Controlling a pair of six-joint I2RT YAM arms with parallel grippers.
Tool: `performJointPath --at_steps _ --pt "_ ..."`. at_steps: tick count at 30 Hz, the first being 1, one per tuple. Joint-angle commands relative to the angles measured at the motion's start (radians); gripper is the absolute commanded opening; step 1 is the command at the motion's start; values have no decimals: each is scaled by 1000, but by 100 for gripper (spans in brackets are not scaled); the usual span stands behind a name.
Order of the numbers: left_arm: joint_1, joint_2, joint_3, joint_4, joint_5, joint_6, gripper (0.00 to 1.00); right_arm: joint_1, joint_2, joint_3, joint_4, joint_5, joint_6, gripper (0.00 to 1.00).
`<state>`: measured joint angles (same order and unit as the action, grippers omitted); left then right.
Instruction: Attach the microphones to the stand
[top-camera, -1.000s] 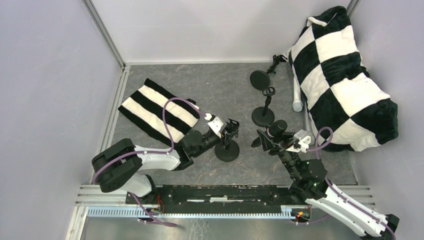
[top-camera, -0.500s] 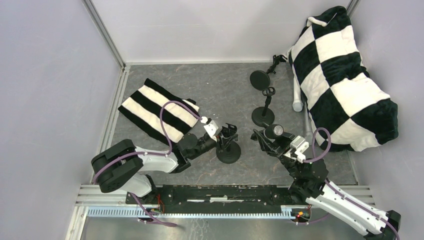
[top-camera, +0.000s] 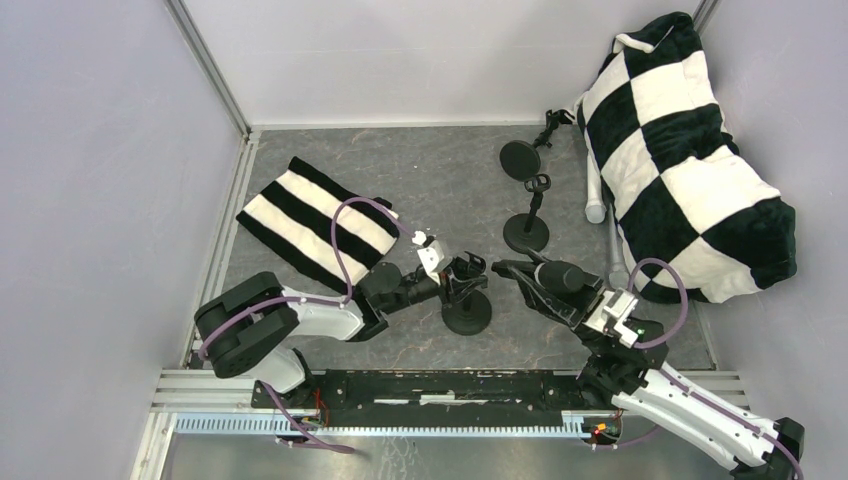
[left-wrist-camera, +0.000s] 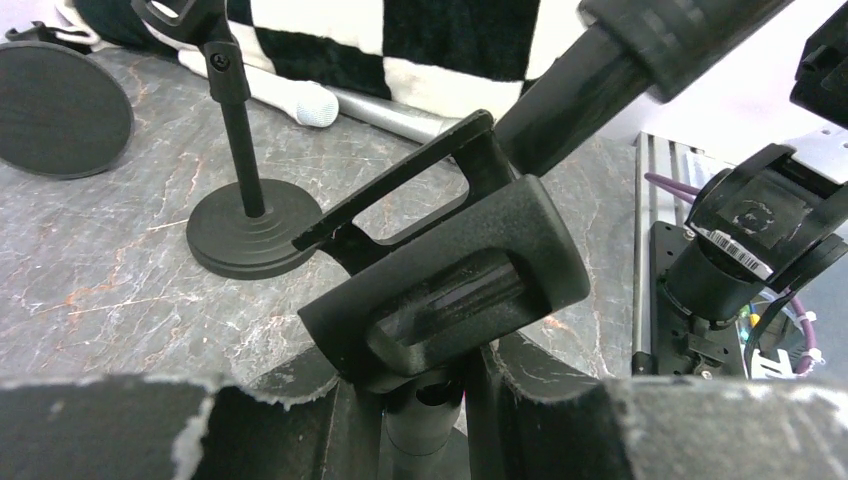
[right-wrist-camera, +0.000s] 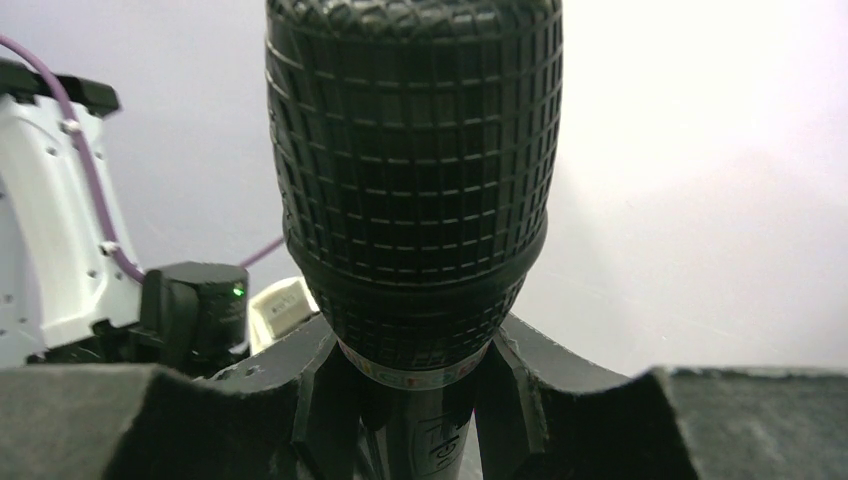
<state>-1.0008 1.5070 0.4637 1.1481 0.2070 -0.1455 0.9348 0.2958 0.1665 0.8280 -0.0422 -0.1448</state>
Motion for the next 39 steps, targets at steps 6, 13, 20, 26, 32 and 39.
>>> performJointPath --at_steps 6,13,20,26,32,39 --pt "8 47 17 27 113 -182 2 -1 9 58 148 -134 45 0" --pt "13 66 6 83 130 -210 2 0 41 69 176 -191 62 0" --pt "14 86 0 123 132 -233 2 -1 94 56 220 -183 59 0" --pt "16 105 1 139 133 -253 2 -1 130 44 244 -181 57 0" --pt "18 108 5 125 128 -260 2 0 149 28 261 -166 47 0" --pt "17 104 7 108 126 -251 2 -1 195 30 275 -166 34 0"
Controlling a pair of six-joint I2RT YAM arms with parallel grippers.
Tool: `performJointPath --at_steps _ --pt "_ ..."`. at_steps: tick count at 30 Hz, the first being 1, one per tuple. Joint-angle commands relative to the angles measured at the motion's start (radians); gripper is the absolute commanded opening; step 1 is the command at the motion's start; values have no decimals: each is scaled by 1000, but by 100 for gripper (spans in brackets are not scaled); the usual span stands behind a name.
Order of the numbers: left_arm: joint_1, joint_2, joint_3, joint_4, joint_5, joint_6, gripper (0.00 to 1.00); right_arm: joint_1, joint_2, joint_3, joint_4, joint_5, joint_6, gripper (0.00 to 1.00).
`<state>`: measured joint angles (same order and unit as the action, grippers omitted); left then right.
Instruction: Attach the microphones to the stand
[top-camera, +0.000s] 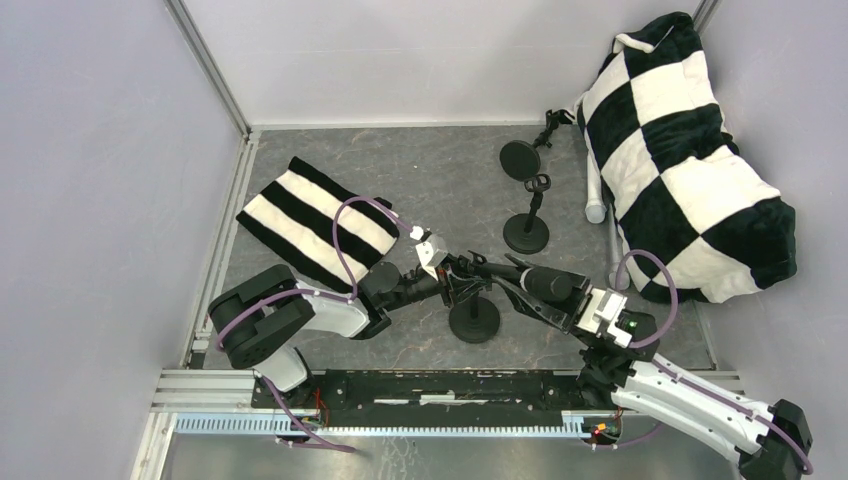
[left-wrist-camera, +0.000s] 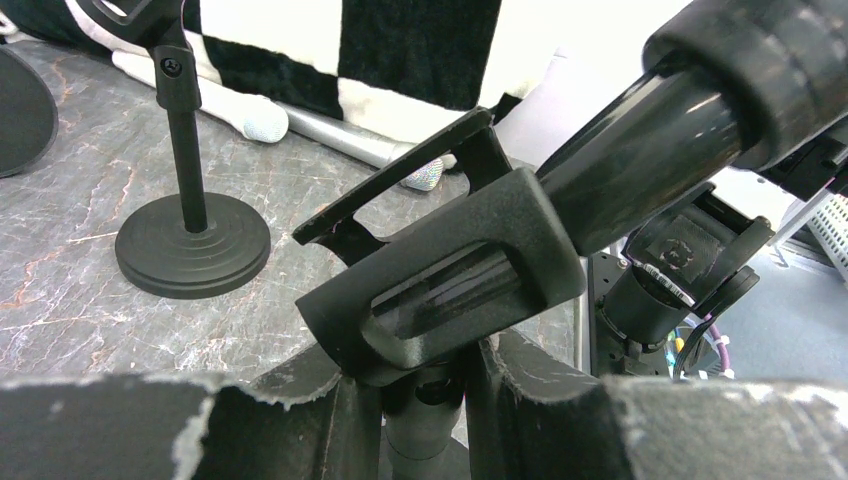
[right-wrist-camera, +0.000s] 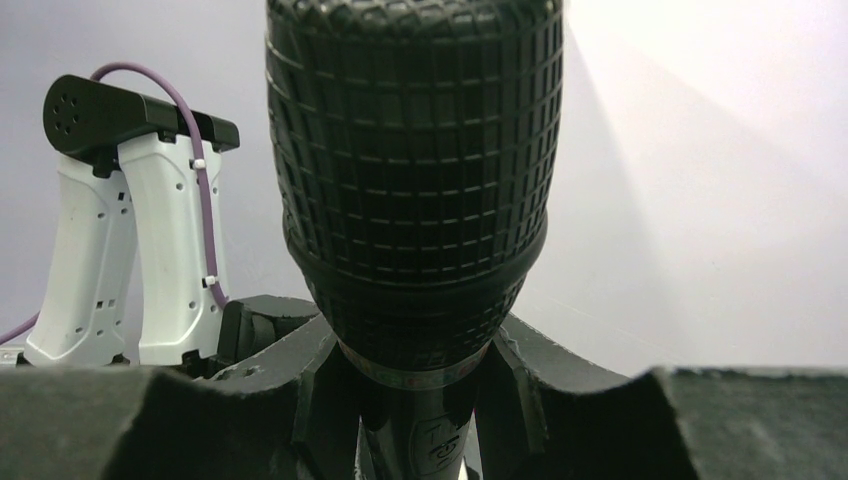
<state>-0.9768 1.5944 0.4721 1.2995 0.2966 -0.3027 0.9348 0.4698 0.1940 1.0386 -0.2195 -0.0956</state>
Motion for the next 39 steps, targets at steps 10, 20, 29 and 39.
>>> performJointPath --at_steps 10,20,29,39 --pt "-7 16 -2 -47 35 -89 2 -1 90 -1 90 2 -21 0" --pt "-7 19 8 -68 47 -79 2 -1 95 -37 37 4 -49 0" --pt "-8 23 28 -98 60 -66 2 -1 105 -28 -91 -10 -128 0" --pt "-8 15 28 -113 71 -60 2 -1 127 -82 -90 27 -159 0"
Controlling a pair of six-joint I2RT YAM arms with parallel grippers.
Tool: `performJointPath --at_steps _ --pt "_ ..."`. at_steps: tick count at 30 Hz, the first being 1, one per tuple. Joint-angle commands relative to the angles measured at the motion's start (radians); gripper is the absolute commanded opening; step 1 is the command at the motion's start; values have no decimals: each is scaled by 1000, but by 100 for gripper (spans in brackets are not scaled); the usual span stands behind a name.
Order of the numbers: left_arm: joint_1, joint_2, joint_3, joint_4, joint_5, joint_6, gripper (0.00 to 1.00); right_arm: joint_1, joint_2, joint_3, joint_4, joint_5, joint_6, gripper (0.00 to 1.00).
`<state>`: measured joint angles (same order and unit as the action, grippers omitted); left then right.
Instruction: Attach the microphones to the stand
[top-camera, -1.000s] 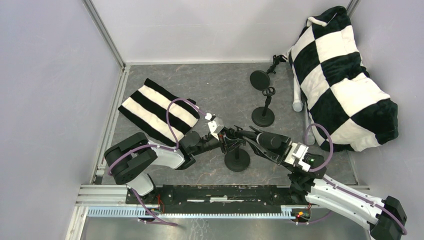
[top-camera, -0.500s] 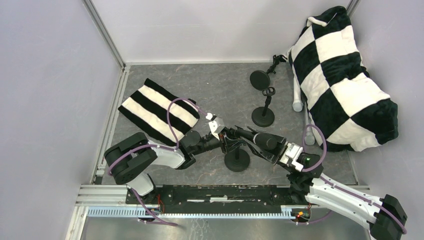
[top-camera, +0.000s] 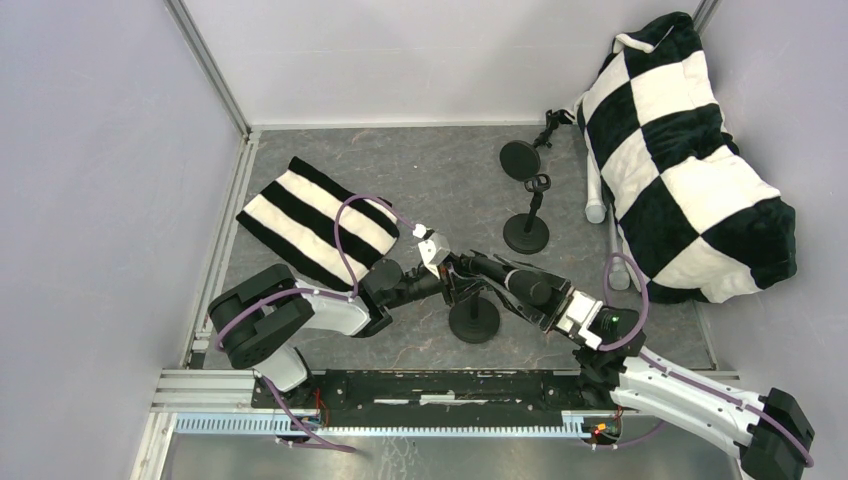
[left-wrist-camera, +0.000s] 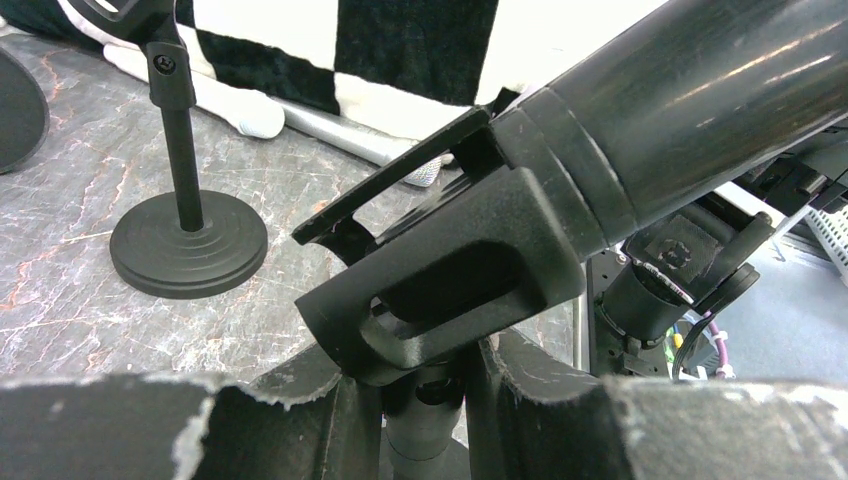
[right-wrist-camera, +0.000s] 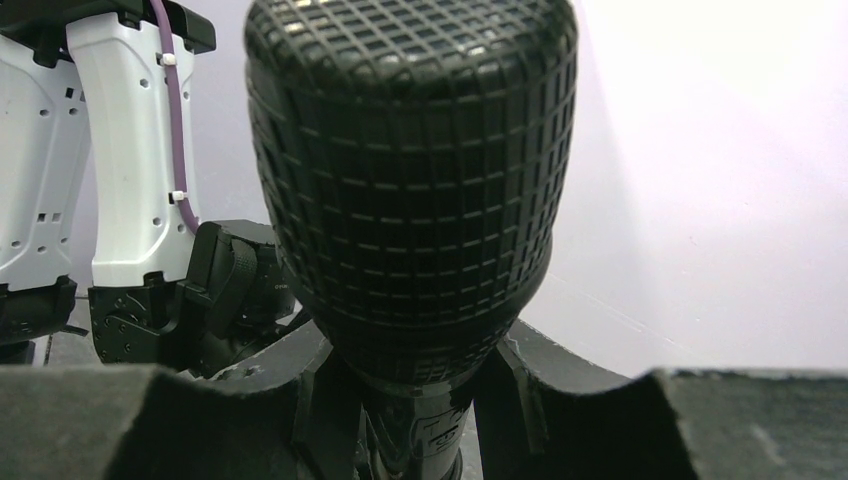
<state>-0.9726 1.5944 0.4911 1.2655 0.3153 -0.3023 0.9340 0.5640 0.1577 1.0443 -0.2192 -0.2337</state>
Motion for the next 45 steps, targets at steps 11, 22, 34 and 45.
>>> performJointPath --at_steps 11,22,34,45 --pt "-12 15 18 -93 62 -57 2 0 92 -68 -101 32 -44 0" --pt "-13 3 17 -116 68 -44 2 -10 154 -85 -92 39 -32 0" --pt "-14 4 20 -117 77 -40 2 -56 219 -81 -89 -19 66 0" --pt "-14 4 21 -117 82 -37 2 -106 270 -94 -74 -68 104 0"
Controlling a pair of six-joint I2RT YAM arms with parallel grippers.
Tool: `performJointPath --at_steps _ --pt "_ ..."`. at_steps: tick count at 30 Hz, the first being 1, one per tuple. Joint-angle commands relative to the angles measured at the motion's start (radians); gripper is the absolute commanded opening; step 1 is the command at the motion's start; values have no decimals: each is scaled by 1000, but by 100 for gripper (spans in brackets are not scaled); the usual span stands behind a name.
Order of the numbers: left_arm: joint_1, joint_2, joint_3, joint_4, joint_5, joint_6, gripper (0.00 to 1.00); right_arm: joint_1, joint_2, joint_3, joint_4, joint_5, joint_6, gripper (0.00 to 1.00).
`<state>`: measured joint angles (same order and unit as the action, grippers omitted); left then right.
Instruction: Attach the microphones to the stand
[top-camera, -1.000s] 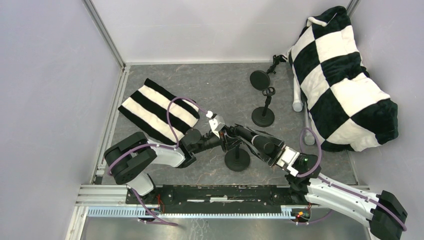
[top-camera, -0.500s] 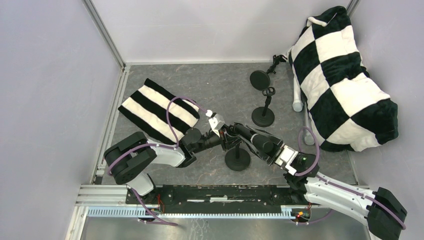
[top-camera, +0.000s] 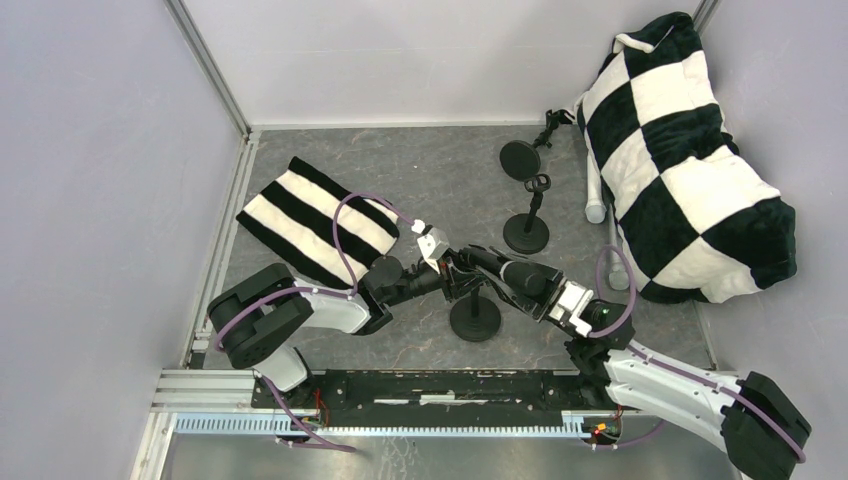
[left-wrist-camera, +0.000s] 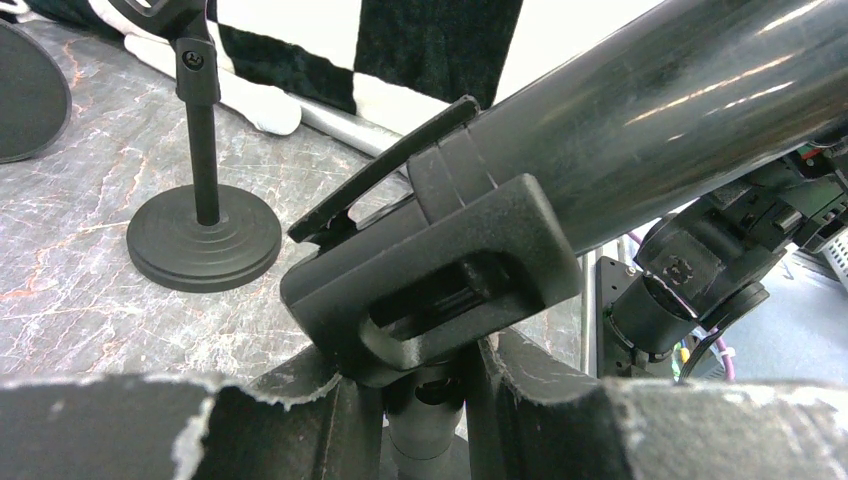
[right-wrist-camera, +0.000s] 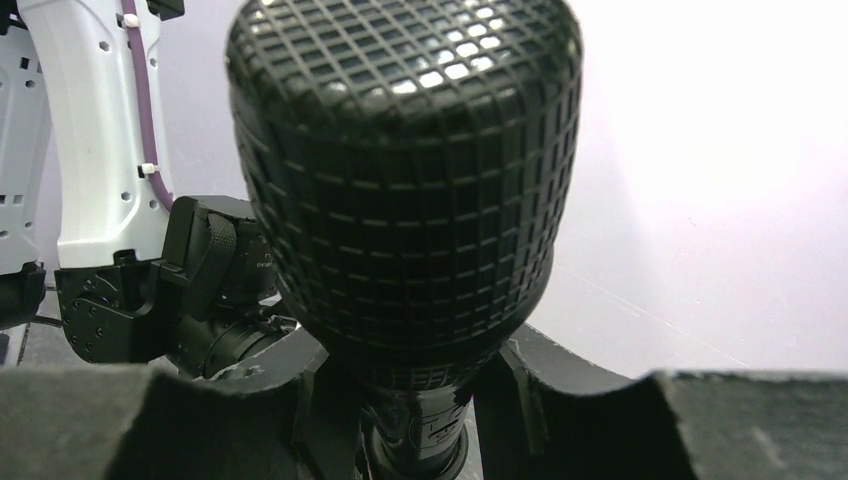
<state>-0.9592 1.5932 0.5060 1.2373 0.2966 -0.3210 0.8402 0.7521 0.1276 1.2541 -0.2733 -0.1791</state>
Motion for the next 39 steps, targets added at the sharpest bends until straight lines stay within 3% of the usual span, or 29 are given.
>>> performJointPath --at_steps 1,39 --pt "-28 7 8 -88 103 -18 2 -14 87 -67 -279 -12 49 0" --pt "-28 -1 8 -91 120 -11 2 -62 315 -93 -173 -73 81 0"
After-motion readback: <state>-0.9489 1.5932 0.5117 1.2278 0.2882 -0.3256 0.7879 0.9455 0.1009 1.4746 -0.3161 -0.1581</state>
